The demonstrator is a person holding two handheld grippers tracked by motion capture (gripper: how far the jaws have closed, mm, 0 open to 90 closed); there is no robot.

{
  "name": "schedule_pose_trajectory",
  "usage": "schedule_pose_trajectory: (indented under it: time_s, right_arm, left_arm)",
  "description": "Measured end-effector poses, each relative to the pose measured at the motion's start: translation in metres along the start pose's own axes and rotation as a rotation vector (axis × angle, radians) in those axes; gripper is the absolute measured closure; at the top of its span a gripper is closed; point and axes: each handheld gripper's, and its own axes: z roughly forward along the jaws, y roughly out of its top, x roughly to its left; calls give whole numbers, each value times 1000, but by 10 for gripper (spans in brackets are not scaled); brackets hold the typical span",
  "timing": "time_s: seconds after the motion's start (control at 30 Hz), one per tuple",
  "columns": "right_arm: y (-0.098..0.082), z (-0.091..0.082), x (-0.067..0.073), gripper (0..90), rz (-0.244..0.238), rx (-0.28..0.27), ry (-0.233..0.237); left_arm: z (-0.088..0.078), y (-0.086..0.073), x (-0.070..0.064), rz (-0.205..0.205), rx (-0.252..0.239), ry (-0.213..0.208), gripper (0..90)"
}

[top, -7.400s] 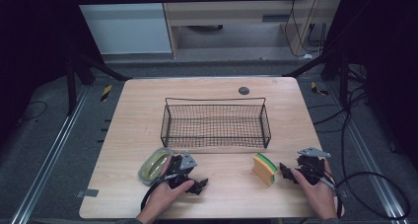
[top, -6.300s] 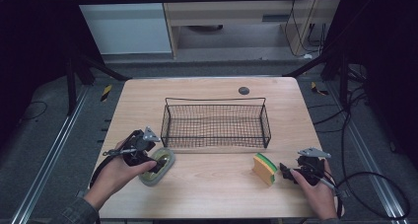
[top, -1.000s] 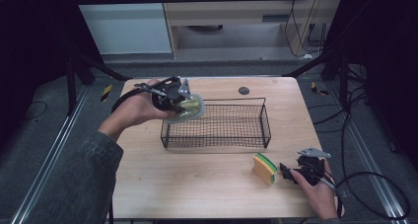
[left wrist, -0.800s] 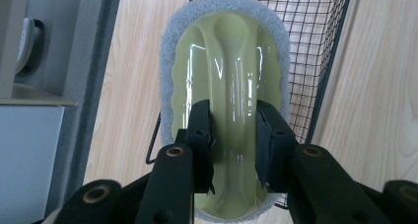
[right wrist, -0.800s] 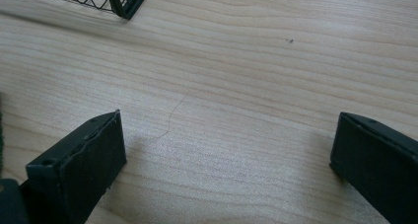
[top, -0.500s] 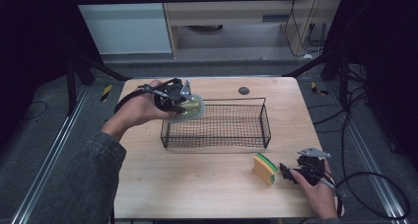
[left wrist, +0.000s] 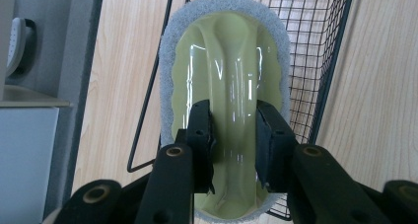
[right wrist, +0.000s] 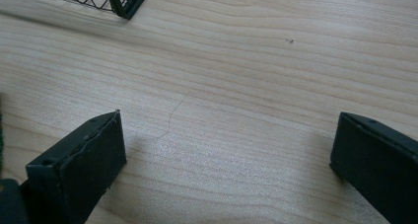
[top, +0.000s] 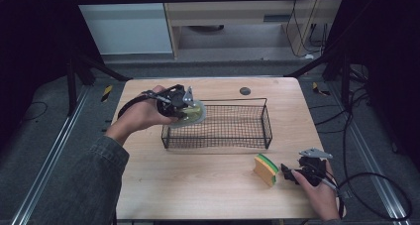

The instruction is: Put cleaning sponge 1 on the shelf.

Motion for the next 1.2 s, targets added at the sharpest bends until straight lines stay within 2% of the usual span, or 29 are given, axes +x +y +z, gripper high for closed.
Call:
schedule_pose_trajectory:
  time_s: [0.73, 1.2]
  right_arm:
    - [0, 0, 0, 4, 0, -3, 0]
    - [0, 0, 0, 4, 0, -3, 0]
  left_arm:
    - [18, -7, -4, -5, 8, -20, 706]
    - [23, -7, -5, -1, 15, -26, 706]
